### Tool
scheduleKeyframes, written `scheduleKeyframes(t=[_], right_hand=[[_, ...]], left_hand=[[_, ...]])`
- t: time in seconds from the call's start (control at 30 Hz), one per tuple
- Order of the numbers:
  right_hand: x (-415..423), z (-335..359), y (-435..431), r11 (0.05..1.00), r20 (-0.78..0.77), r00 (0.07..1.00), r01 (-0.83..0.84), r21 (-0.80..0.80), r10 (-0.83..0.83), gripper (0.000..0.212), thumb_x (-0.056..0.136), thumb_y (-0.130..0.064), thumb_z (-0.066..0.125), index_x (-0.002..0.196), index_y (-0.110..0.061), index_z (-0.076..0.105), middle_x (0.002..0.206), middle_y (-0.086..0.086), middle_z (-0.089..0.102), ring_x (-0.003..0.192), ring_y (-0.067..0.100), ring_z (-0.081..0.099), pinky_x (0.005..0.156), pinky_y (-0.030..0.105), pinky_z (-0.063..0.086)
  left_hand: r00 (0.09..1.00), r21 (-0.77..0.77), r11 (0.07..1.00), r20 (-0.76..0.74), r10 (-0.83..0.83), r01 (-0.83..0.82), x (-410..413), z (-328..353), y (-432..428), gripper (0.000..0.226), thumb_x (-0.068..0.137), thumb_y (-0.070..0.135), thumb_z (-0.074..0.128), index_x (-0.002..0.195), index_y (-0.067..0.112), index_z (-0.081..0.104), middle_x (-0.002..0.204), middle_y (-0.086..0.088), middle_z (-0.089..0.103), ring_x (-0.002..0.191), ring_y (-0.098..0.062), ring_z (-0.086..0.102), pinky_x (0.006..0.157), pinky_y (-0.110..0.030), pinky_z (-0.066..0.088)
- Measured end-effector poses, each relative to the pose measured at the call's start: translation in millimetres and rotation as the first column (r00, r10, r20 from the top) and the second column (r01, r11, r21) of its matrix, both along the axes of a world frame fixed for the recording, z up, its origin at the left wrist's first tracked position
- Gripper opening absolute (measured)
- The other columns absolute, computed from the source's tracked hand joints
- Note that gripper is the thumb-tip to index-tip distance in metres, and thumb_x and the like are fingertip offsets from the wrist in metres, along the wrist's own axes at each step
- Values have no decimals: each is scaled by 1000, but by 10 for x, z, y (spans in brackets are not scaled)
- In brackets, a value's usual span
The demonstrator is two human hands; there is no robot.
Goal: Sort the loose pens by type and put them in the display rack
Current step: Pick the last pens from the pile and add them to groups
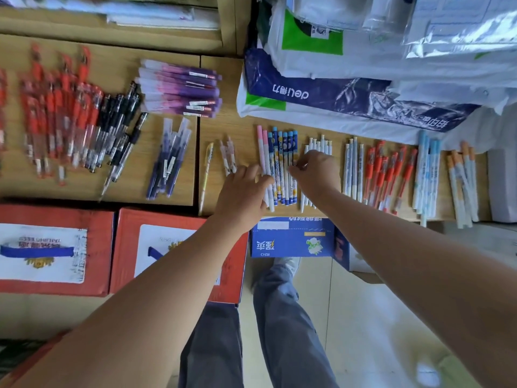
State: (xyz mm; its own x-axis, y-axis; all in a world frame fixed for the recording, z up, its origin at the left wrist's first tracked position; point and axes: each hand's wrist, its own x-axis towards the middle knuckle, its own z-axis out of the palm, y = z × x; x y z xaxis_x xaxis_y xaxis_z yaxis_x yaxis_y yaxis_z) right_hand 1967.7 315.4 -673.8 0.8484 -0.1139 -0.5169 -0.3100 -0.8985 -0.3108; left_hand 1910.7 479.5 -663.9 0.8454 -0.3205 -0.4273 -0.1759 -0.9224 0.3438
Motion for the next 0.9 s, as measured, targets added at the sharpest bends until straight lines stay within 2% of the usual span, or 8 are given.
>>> scheduleKeyframes(t=[0.07,0.17,0.3,0.43,0.57,0.7,0.9], right_hand=[[-1,1,35,999,-2,999,38,11,-37,34,83,-42,70,95,-11,61,83,3,64,71,15,58,48,22,40],[-6,9,85,999,-28,999,39,-11,-39,47,79,-48,73,102,-10,56,88,4,63,81,20,60,63,33,51],[-5,39,165,999,-77,997,22,-48,-26,64,75,-53,74,113,-8,47,87,4,54,78,20,54,60,30,43],[-1,26,281,998,-82,996,28,-54,-32,82,71,-58,75,123,-7,38,92,7,59,84,25,61,58,31,43],[-9,18,358,997,-96,994,41,-68,-48,83,71,-59,75,121,-7,34,99,10,63,90,29,63,59,31,40],[-10,12,390,995,-104,994,25,-95,-35,87,70,-60,74,124,-6,33,103,12,63,94,32,63,62,34,44],[-10,60,362,995,-119,993,-14,-96,3,80,73,-59,73,119,-7,34,91,7,57,89,29,63,60,32,42]], left_hand=[[1000,5,1000,19,-10,10,14,-7,28,47,87,17,58,133,20,48,131,-7,44,119,-29,40,97,-41,36],[998,8,1000,52,-20,20,6,-16,71,48,84,15,61,131,21,50,120,-8,49,113,-30,44,94,-41,38],[998,35,999,65,-17,15,15,-14,134,47,86,20,59,132,23,48,119,-5,49,115,-27,42,96,-39,35],[994,44,999,111,-2,-3,6,-14,219,43,82,16,62,124,19,55,111,-6,54,110,-29,45,92,-40,39],[988,34,999,151,-19,14,-15,-66,273,43,76,14,66,117,17,59,103,-6,55,105,-30,48,86,-42,43],[982,10,1000,187,-16,14,-22,-86,287,42,73,14,68,115,16,60,100,-6,56,104,-30,49,86,-42,44],[980,20,1000,200,-19,16,-39,-88,285,44,71,13,70,114,16,61,100,-7,56,105,-32,50,88,-43,44]])
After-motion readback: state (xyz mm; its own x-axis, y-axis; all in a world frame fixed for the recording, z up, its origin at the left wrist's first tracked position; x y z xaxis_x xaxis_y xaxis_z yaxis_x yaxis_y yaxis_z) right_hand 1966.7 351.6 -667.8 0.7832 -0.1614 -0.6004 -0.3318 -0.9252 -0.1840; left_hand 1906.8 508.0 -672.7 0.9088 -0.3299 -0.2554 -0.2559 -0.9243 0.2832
